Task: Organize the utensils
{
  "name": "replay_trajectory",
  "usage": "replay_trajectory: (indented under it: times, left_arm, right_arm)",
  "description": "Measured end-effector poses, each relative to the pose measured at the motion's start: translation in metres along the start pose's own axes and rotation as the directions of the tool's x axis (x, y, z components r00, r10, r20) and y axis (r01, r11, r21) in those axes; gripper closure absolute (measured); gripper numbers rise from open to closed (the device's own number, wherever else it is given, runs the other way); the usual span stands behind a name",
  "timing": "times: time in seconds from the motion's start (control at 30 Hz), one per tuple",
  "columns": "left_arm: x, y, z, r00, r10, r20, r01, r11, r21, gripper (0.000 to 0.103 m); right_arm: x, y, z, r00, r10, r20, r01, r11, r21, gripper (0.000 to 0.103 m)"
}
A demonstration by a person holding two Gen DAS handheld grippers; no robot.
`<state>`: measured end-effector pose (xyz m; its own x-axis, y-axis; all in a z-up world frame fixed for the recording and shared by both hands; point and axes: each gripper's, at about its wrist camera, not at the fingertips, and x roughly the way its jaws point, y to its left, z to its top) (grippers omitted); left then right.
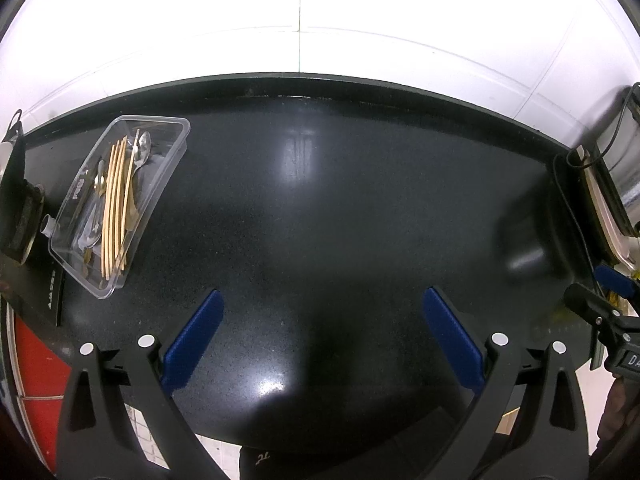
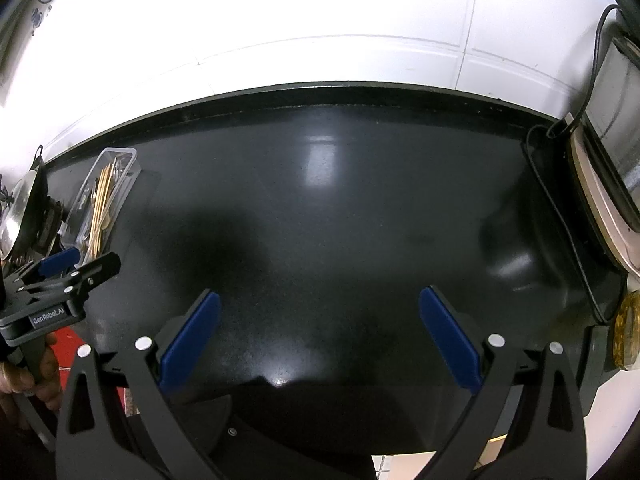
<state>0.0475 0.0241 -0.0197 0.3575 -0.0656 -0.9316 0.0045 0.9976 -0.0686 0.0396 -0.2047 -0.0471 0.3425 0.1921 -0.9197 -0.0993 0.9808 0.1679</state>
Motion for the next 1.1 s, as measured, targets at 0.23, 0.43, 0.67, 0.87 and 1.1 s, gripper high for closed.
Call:
replay_trajectory:
  times: [0.23,0.43,0.67,0.87,1.1]
  left_arm:
    - [0.0012,0.0003,-0.0002,1.000,-0.001,0.000,0.001,1.000,0.004,0.006]
    - [0.0029,-0.0005,0.0007,1.000,-0.005,0.000,0.005,1.000,0.004,0.006]
    - [0.0068,-0.0011,0.0028,1.000,-0.011,-0.012,0.011,1.000,0.007,0.006]
    - [0.0077,-0.0025,0.0033,1.000,-0.015,-0.010,0.015,1.000,0.006,0.006]
    - [0.0091,-0.0020,0.0045,1.000,-0.019,-0.014,0.019,1.000,0.006,0.006]
  right_arm:
    - [0.0007,0.0005,0.0001,1.000,-0.001,-0.001,0.001,1.000,0.002,0.007]
    - [0.0006,0.0006,-0.0001,1.000,-0.002,-0.002,0.002,1.000,0.002,0.007]
    - [0.0009,0.0012,0.0001,1.000,-0.004,-0.004,0.004,1.000,0.003,0.007]
    - [0.0031,0.0011,0.0024,1.000,-0.001,-0.008,0.001,1.000,0.003,0.007]
    - [0.0046,0.0010,0.0051,1.000,-0.003,-0.011,0.003,1.000,0.001,0.007]
